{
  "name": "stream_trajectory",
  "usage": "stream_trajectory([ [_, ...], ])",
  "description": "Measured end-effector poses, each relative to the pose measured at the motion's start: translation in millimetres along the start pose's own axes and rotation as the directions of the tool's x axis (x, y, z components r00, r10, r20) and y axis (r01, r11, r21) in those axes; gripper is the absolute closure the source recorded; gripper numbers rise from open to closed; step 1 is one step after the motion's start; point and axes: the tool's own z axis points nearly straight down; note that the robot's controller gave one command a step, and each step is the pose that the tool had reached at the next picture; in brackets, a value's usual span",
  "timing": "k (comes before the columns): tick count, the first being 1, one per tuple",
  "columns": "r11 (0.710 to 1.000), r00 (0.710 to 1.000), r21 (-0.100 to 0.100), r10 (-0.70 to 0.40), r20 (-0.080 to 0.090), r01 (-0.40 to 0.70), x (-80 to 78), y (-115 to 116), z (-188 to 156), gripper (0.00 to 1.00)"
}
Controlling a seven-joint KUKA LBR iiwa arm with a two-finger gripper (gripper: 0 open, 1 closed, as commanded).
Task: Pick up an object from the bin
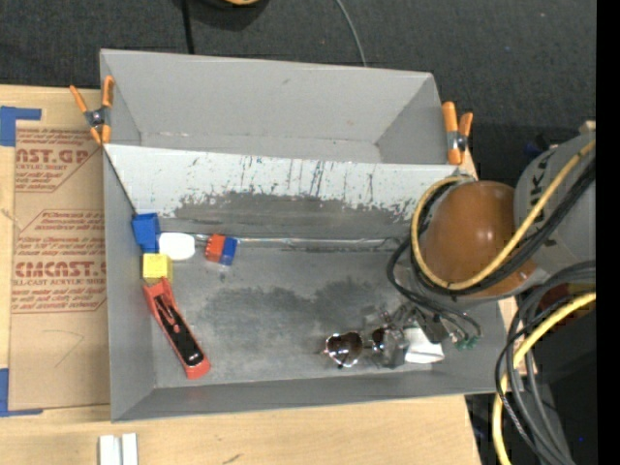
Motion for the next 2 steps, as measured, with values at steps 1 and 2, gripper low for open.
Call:
stream_trajectory([
  [1,1.0,1.0,-0.002,0.0,-0.003,0.0,0.5,1,-28,1.0],
  [2,1.0,1.0,0.003,0.001,0.006,-0.001,-1.5,0,-52,1.0],
])
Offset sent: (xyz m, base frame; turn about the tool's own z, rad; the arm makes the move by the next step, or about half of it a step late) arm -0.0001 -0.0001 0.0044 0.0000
